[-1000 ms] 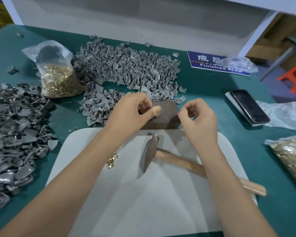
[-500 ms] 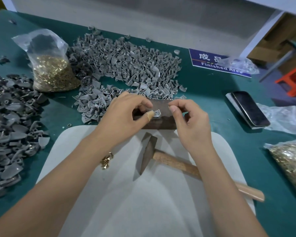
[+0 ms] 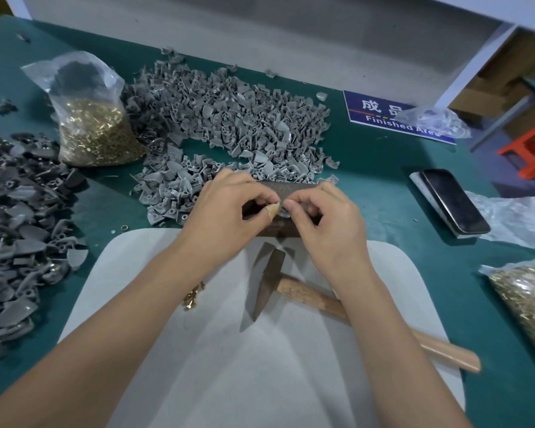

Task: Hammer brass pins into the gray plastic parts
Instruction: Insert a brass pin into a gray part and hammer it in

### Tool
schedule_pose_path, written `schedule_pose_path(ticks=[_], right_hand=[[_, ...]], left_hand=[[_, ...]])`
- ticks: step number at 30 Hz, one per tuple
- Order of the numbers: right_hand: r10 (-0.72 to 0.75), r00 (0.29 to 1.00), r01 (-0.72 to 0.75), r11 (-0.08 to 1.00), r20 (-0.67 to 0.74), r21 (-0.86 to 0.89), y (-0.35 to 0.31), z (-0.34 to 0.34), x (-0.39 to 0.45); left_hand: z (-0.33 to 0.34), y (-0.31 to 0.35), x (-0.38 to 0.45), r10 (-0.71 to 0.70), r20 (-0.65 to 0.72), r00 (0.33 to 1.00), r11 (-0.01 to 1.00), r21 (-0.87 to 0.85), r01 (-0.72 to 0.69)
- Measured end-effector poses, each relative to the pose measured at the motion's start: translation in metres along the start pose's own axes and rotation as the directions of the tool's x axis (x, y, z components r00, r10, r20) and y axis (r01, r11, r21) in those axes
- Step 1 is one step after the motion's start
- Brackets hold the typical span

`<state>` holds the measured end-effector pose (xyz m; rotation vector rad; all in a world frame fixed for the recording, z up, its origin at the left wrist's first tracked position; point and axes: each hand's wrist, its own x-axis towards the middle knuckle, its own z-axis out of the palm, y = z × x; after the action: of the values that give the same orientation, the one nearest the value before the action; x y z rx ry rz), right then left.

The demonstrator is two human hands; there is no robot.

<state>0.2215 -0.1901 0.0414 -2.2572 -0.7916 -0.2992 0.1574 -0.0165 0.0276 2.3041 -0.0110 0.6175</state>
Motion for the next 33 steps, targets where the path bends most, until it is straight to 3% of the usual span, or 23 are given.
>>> schedule_pose_path(ticks=[5,16,21,26,33], right_hand=[[0.033,0.999,-0.033,0.999,-0.007,0.024,-0.007,0.002,-0.003],[-0.074,0.997,0.069,0.971,-0.012,-0.231,-0.018,-0.003,-0.003],[-0.132,0.990,0.142,0.940,0.053,-0.311,-0.019,-0.005,0.000],[-0.028,1.000,0.029,0.998,0.011,-0.062,-0.014,0.003,-0.004],[0.057,0.998,-0.059,0.995,0.031,0.084,-0.005,0.000,-0.003]], left_hand=[[-0.001,0.002,0.000,-0.005,-0.005,1.000,1.000,0.014,0.005],[0.000,0.002,0.000,-0.003,-0.007,1.000,1.000,0.023,0.003],[0.000,0.001,0.000,-0.014,-0.004,1.000,0.999,0.035,0.014],[0.000,0.001,0.001,-0.011,-0.006,1.000,0.999,0.042,0.011],[-0.001,0.001,0.000,-0.010,0.002,1.000,1.000,0.024,0.010]])
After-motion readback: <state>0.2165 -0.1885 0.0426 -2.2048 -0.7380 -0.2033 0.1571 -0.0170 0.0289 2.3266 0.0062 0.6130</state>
